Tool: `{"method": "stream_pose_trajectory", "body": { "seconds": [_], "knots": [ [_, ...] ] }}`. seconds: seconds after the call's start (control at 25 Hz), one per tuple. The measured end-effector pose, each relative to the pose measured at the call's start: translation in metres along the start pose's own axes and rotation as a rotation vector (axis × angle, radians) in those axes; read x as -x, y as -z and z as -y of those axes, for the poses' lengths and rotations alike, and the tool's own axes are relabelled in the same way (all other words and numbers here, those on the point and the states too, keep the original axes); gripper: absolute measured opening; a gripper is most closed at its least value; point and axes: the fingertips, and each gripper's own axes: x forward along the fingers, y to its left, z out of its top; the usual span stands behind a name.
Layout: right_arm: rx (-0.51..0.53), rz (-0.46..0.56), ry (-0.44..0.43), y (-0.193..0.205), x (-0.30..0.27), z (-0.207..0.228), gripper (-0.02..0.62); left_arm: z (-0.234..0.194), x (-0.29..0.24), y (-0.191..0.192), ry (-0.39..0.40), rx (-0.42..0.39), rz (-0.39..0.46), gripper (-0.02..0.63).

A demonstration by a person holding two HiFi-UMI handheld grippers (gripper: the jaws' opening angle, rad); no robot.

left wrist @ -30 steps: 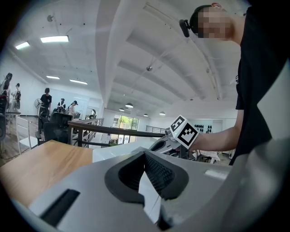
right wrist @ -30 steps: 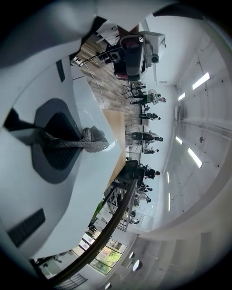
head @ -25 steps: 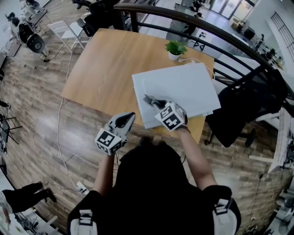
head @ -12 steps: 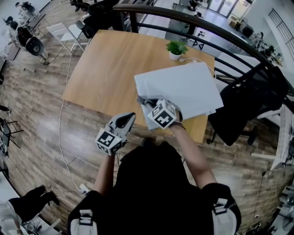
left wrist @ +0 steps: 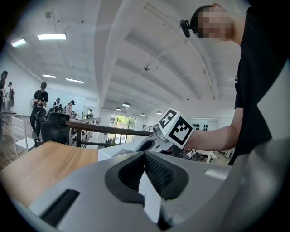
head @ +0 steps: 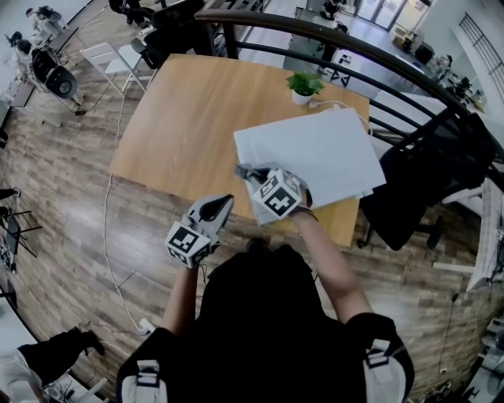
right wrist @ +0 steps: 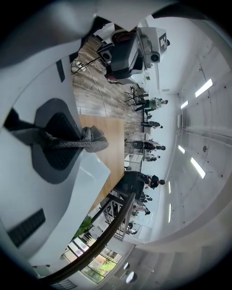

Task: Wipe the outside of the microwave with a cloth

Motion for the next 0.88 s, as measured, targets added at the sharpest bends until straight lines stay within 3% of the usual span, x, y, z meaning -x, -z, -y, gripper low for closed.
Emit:
{"method": "stream_pose_trajectory", "body": {
  "seconds": [0.88],
  "knots": [
    [-0.017, 0.001, 0.042, -0.004, -0.013, 0.027, 0.02, -0.01, 0.02, 0.005, -0.021, -0.004, 0.011, 0.002]
  ]
}}
